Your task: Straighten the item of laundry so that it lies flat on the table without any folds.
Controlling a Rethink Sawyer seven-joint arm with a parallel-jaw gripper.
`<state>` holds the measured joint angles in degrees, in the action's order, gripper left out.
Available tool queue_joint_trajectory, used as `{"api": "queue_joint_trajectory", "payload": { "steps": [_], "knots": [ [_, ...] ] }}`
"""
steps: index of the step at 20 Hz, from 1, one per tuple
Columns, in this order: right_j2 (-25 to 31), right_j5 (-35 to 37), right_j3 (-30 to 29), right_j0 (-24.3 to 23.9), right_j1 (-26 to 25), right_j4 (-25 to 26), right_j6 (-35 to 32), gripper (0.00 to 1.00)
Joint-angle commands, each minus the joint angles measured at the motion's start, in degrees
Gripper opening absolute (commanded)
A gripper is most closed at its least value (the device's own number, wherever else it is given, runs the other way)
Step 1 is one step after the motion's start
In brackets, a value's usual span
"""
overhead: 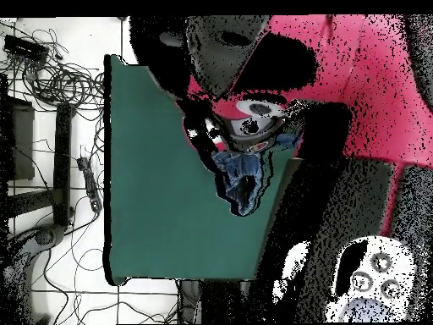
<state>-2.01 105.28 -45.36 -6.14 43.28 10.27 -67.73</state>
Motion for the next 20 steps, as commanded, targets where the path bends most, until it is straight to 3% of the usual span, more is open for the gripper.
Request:
{"api": "queue_joint_trajectory", "payload": {
  "steps": [1, 11, 20],
  "knots": [
    [3.81, 8.53, 3.43, 2.09, -2.21, 1.71, -4.61, 0.00],
    [4.14, 12.13, 6.83, 1.93, -2.76, 2.26, -2.70, 0.00],
    [5.33, 19.20, 13.60, 1.87, -4.70, 4.72, 0.31, 0.00]
  ]
}}
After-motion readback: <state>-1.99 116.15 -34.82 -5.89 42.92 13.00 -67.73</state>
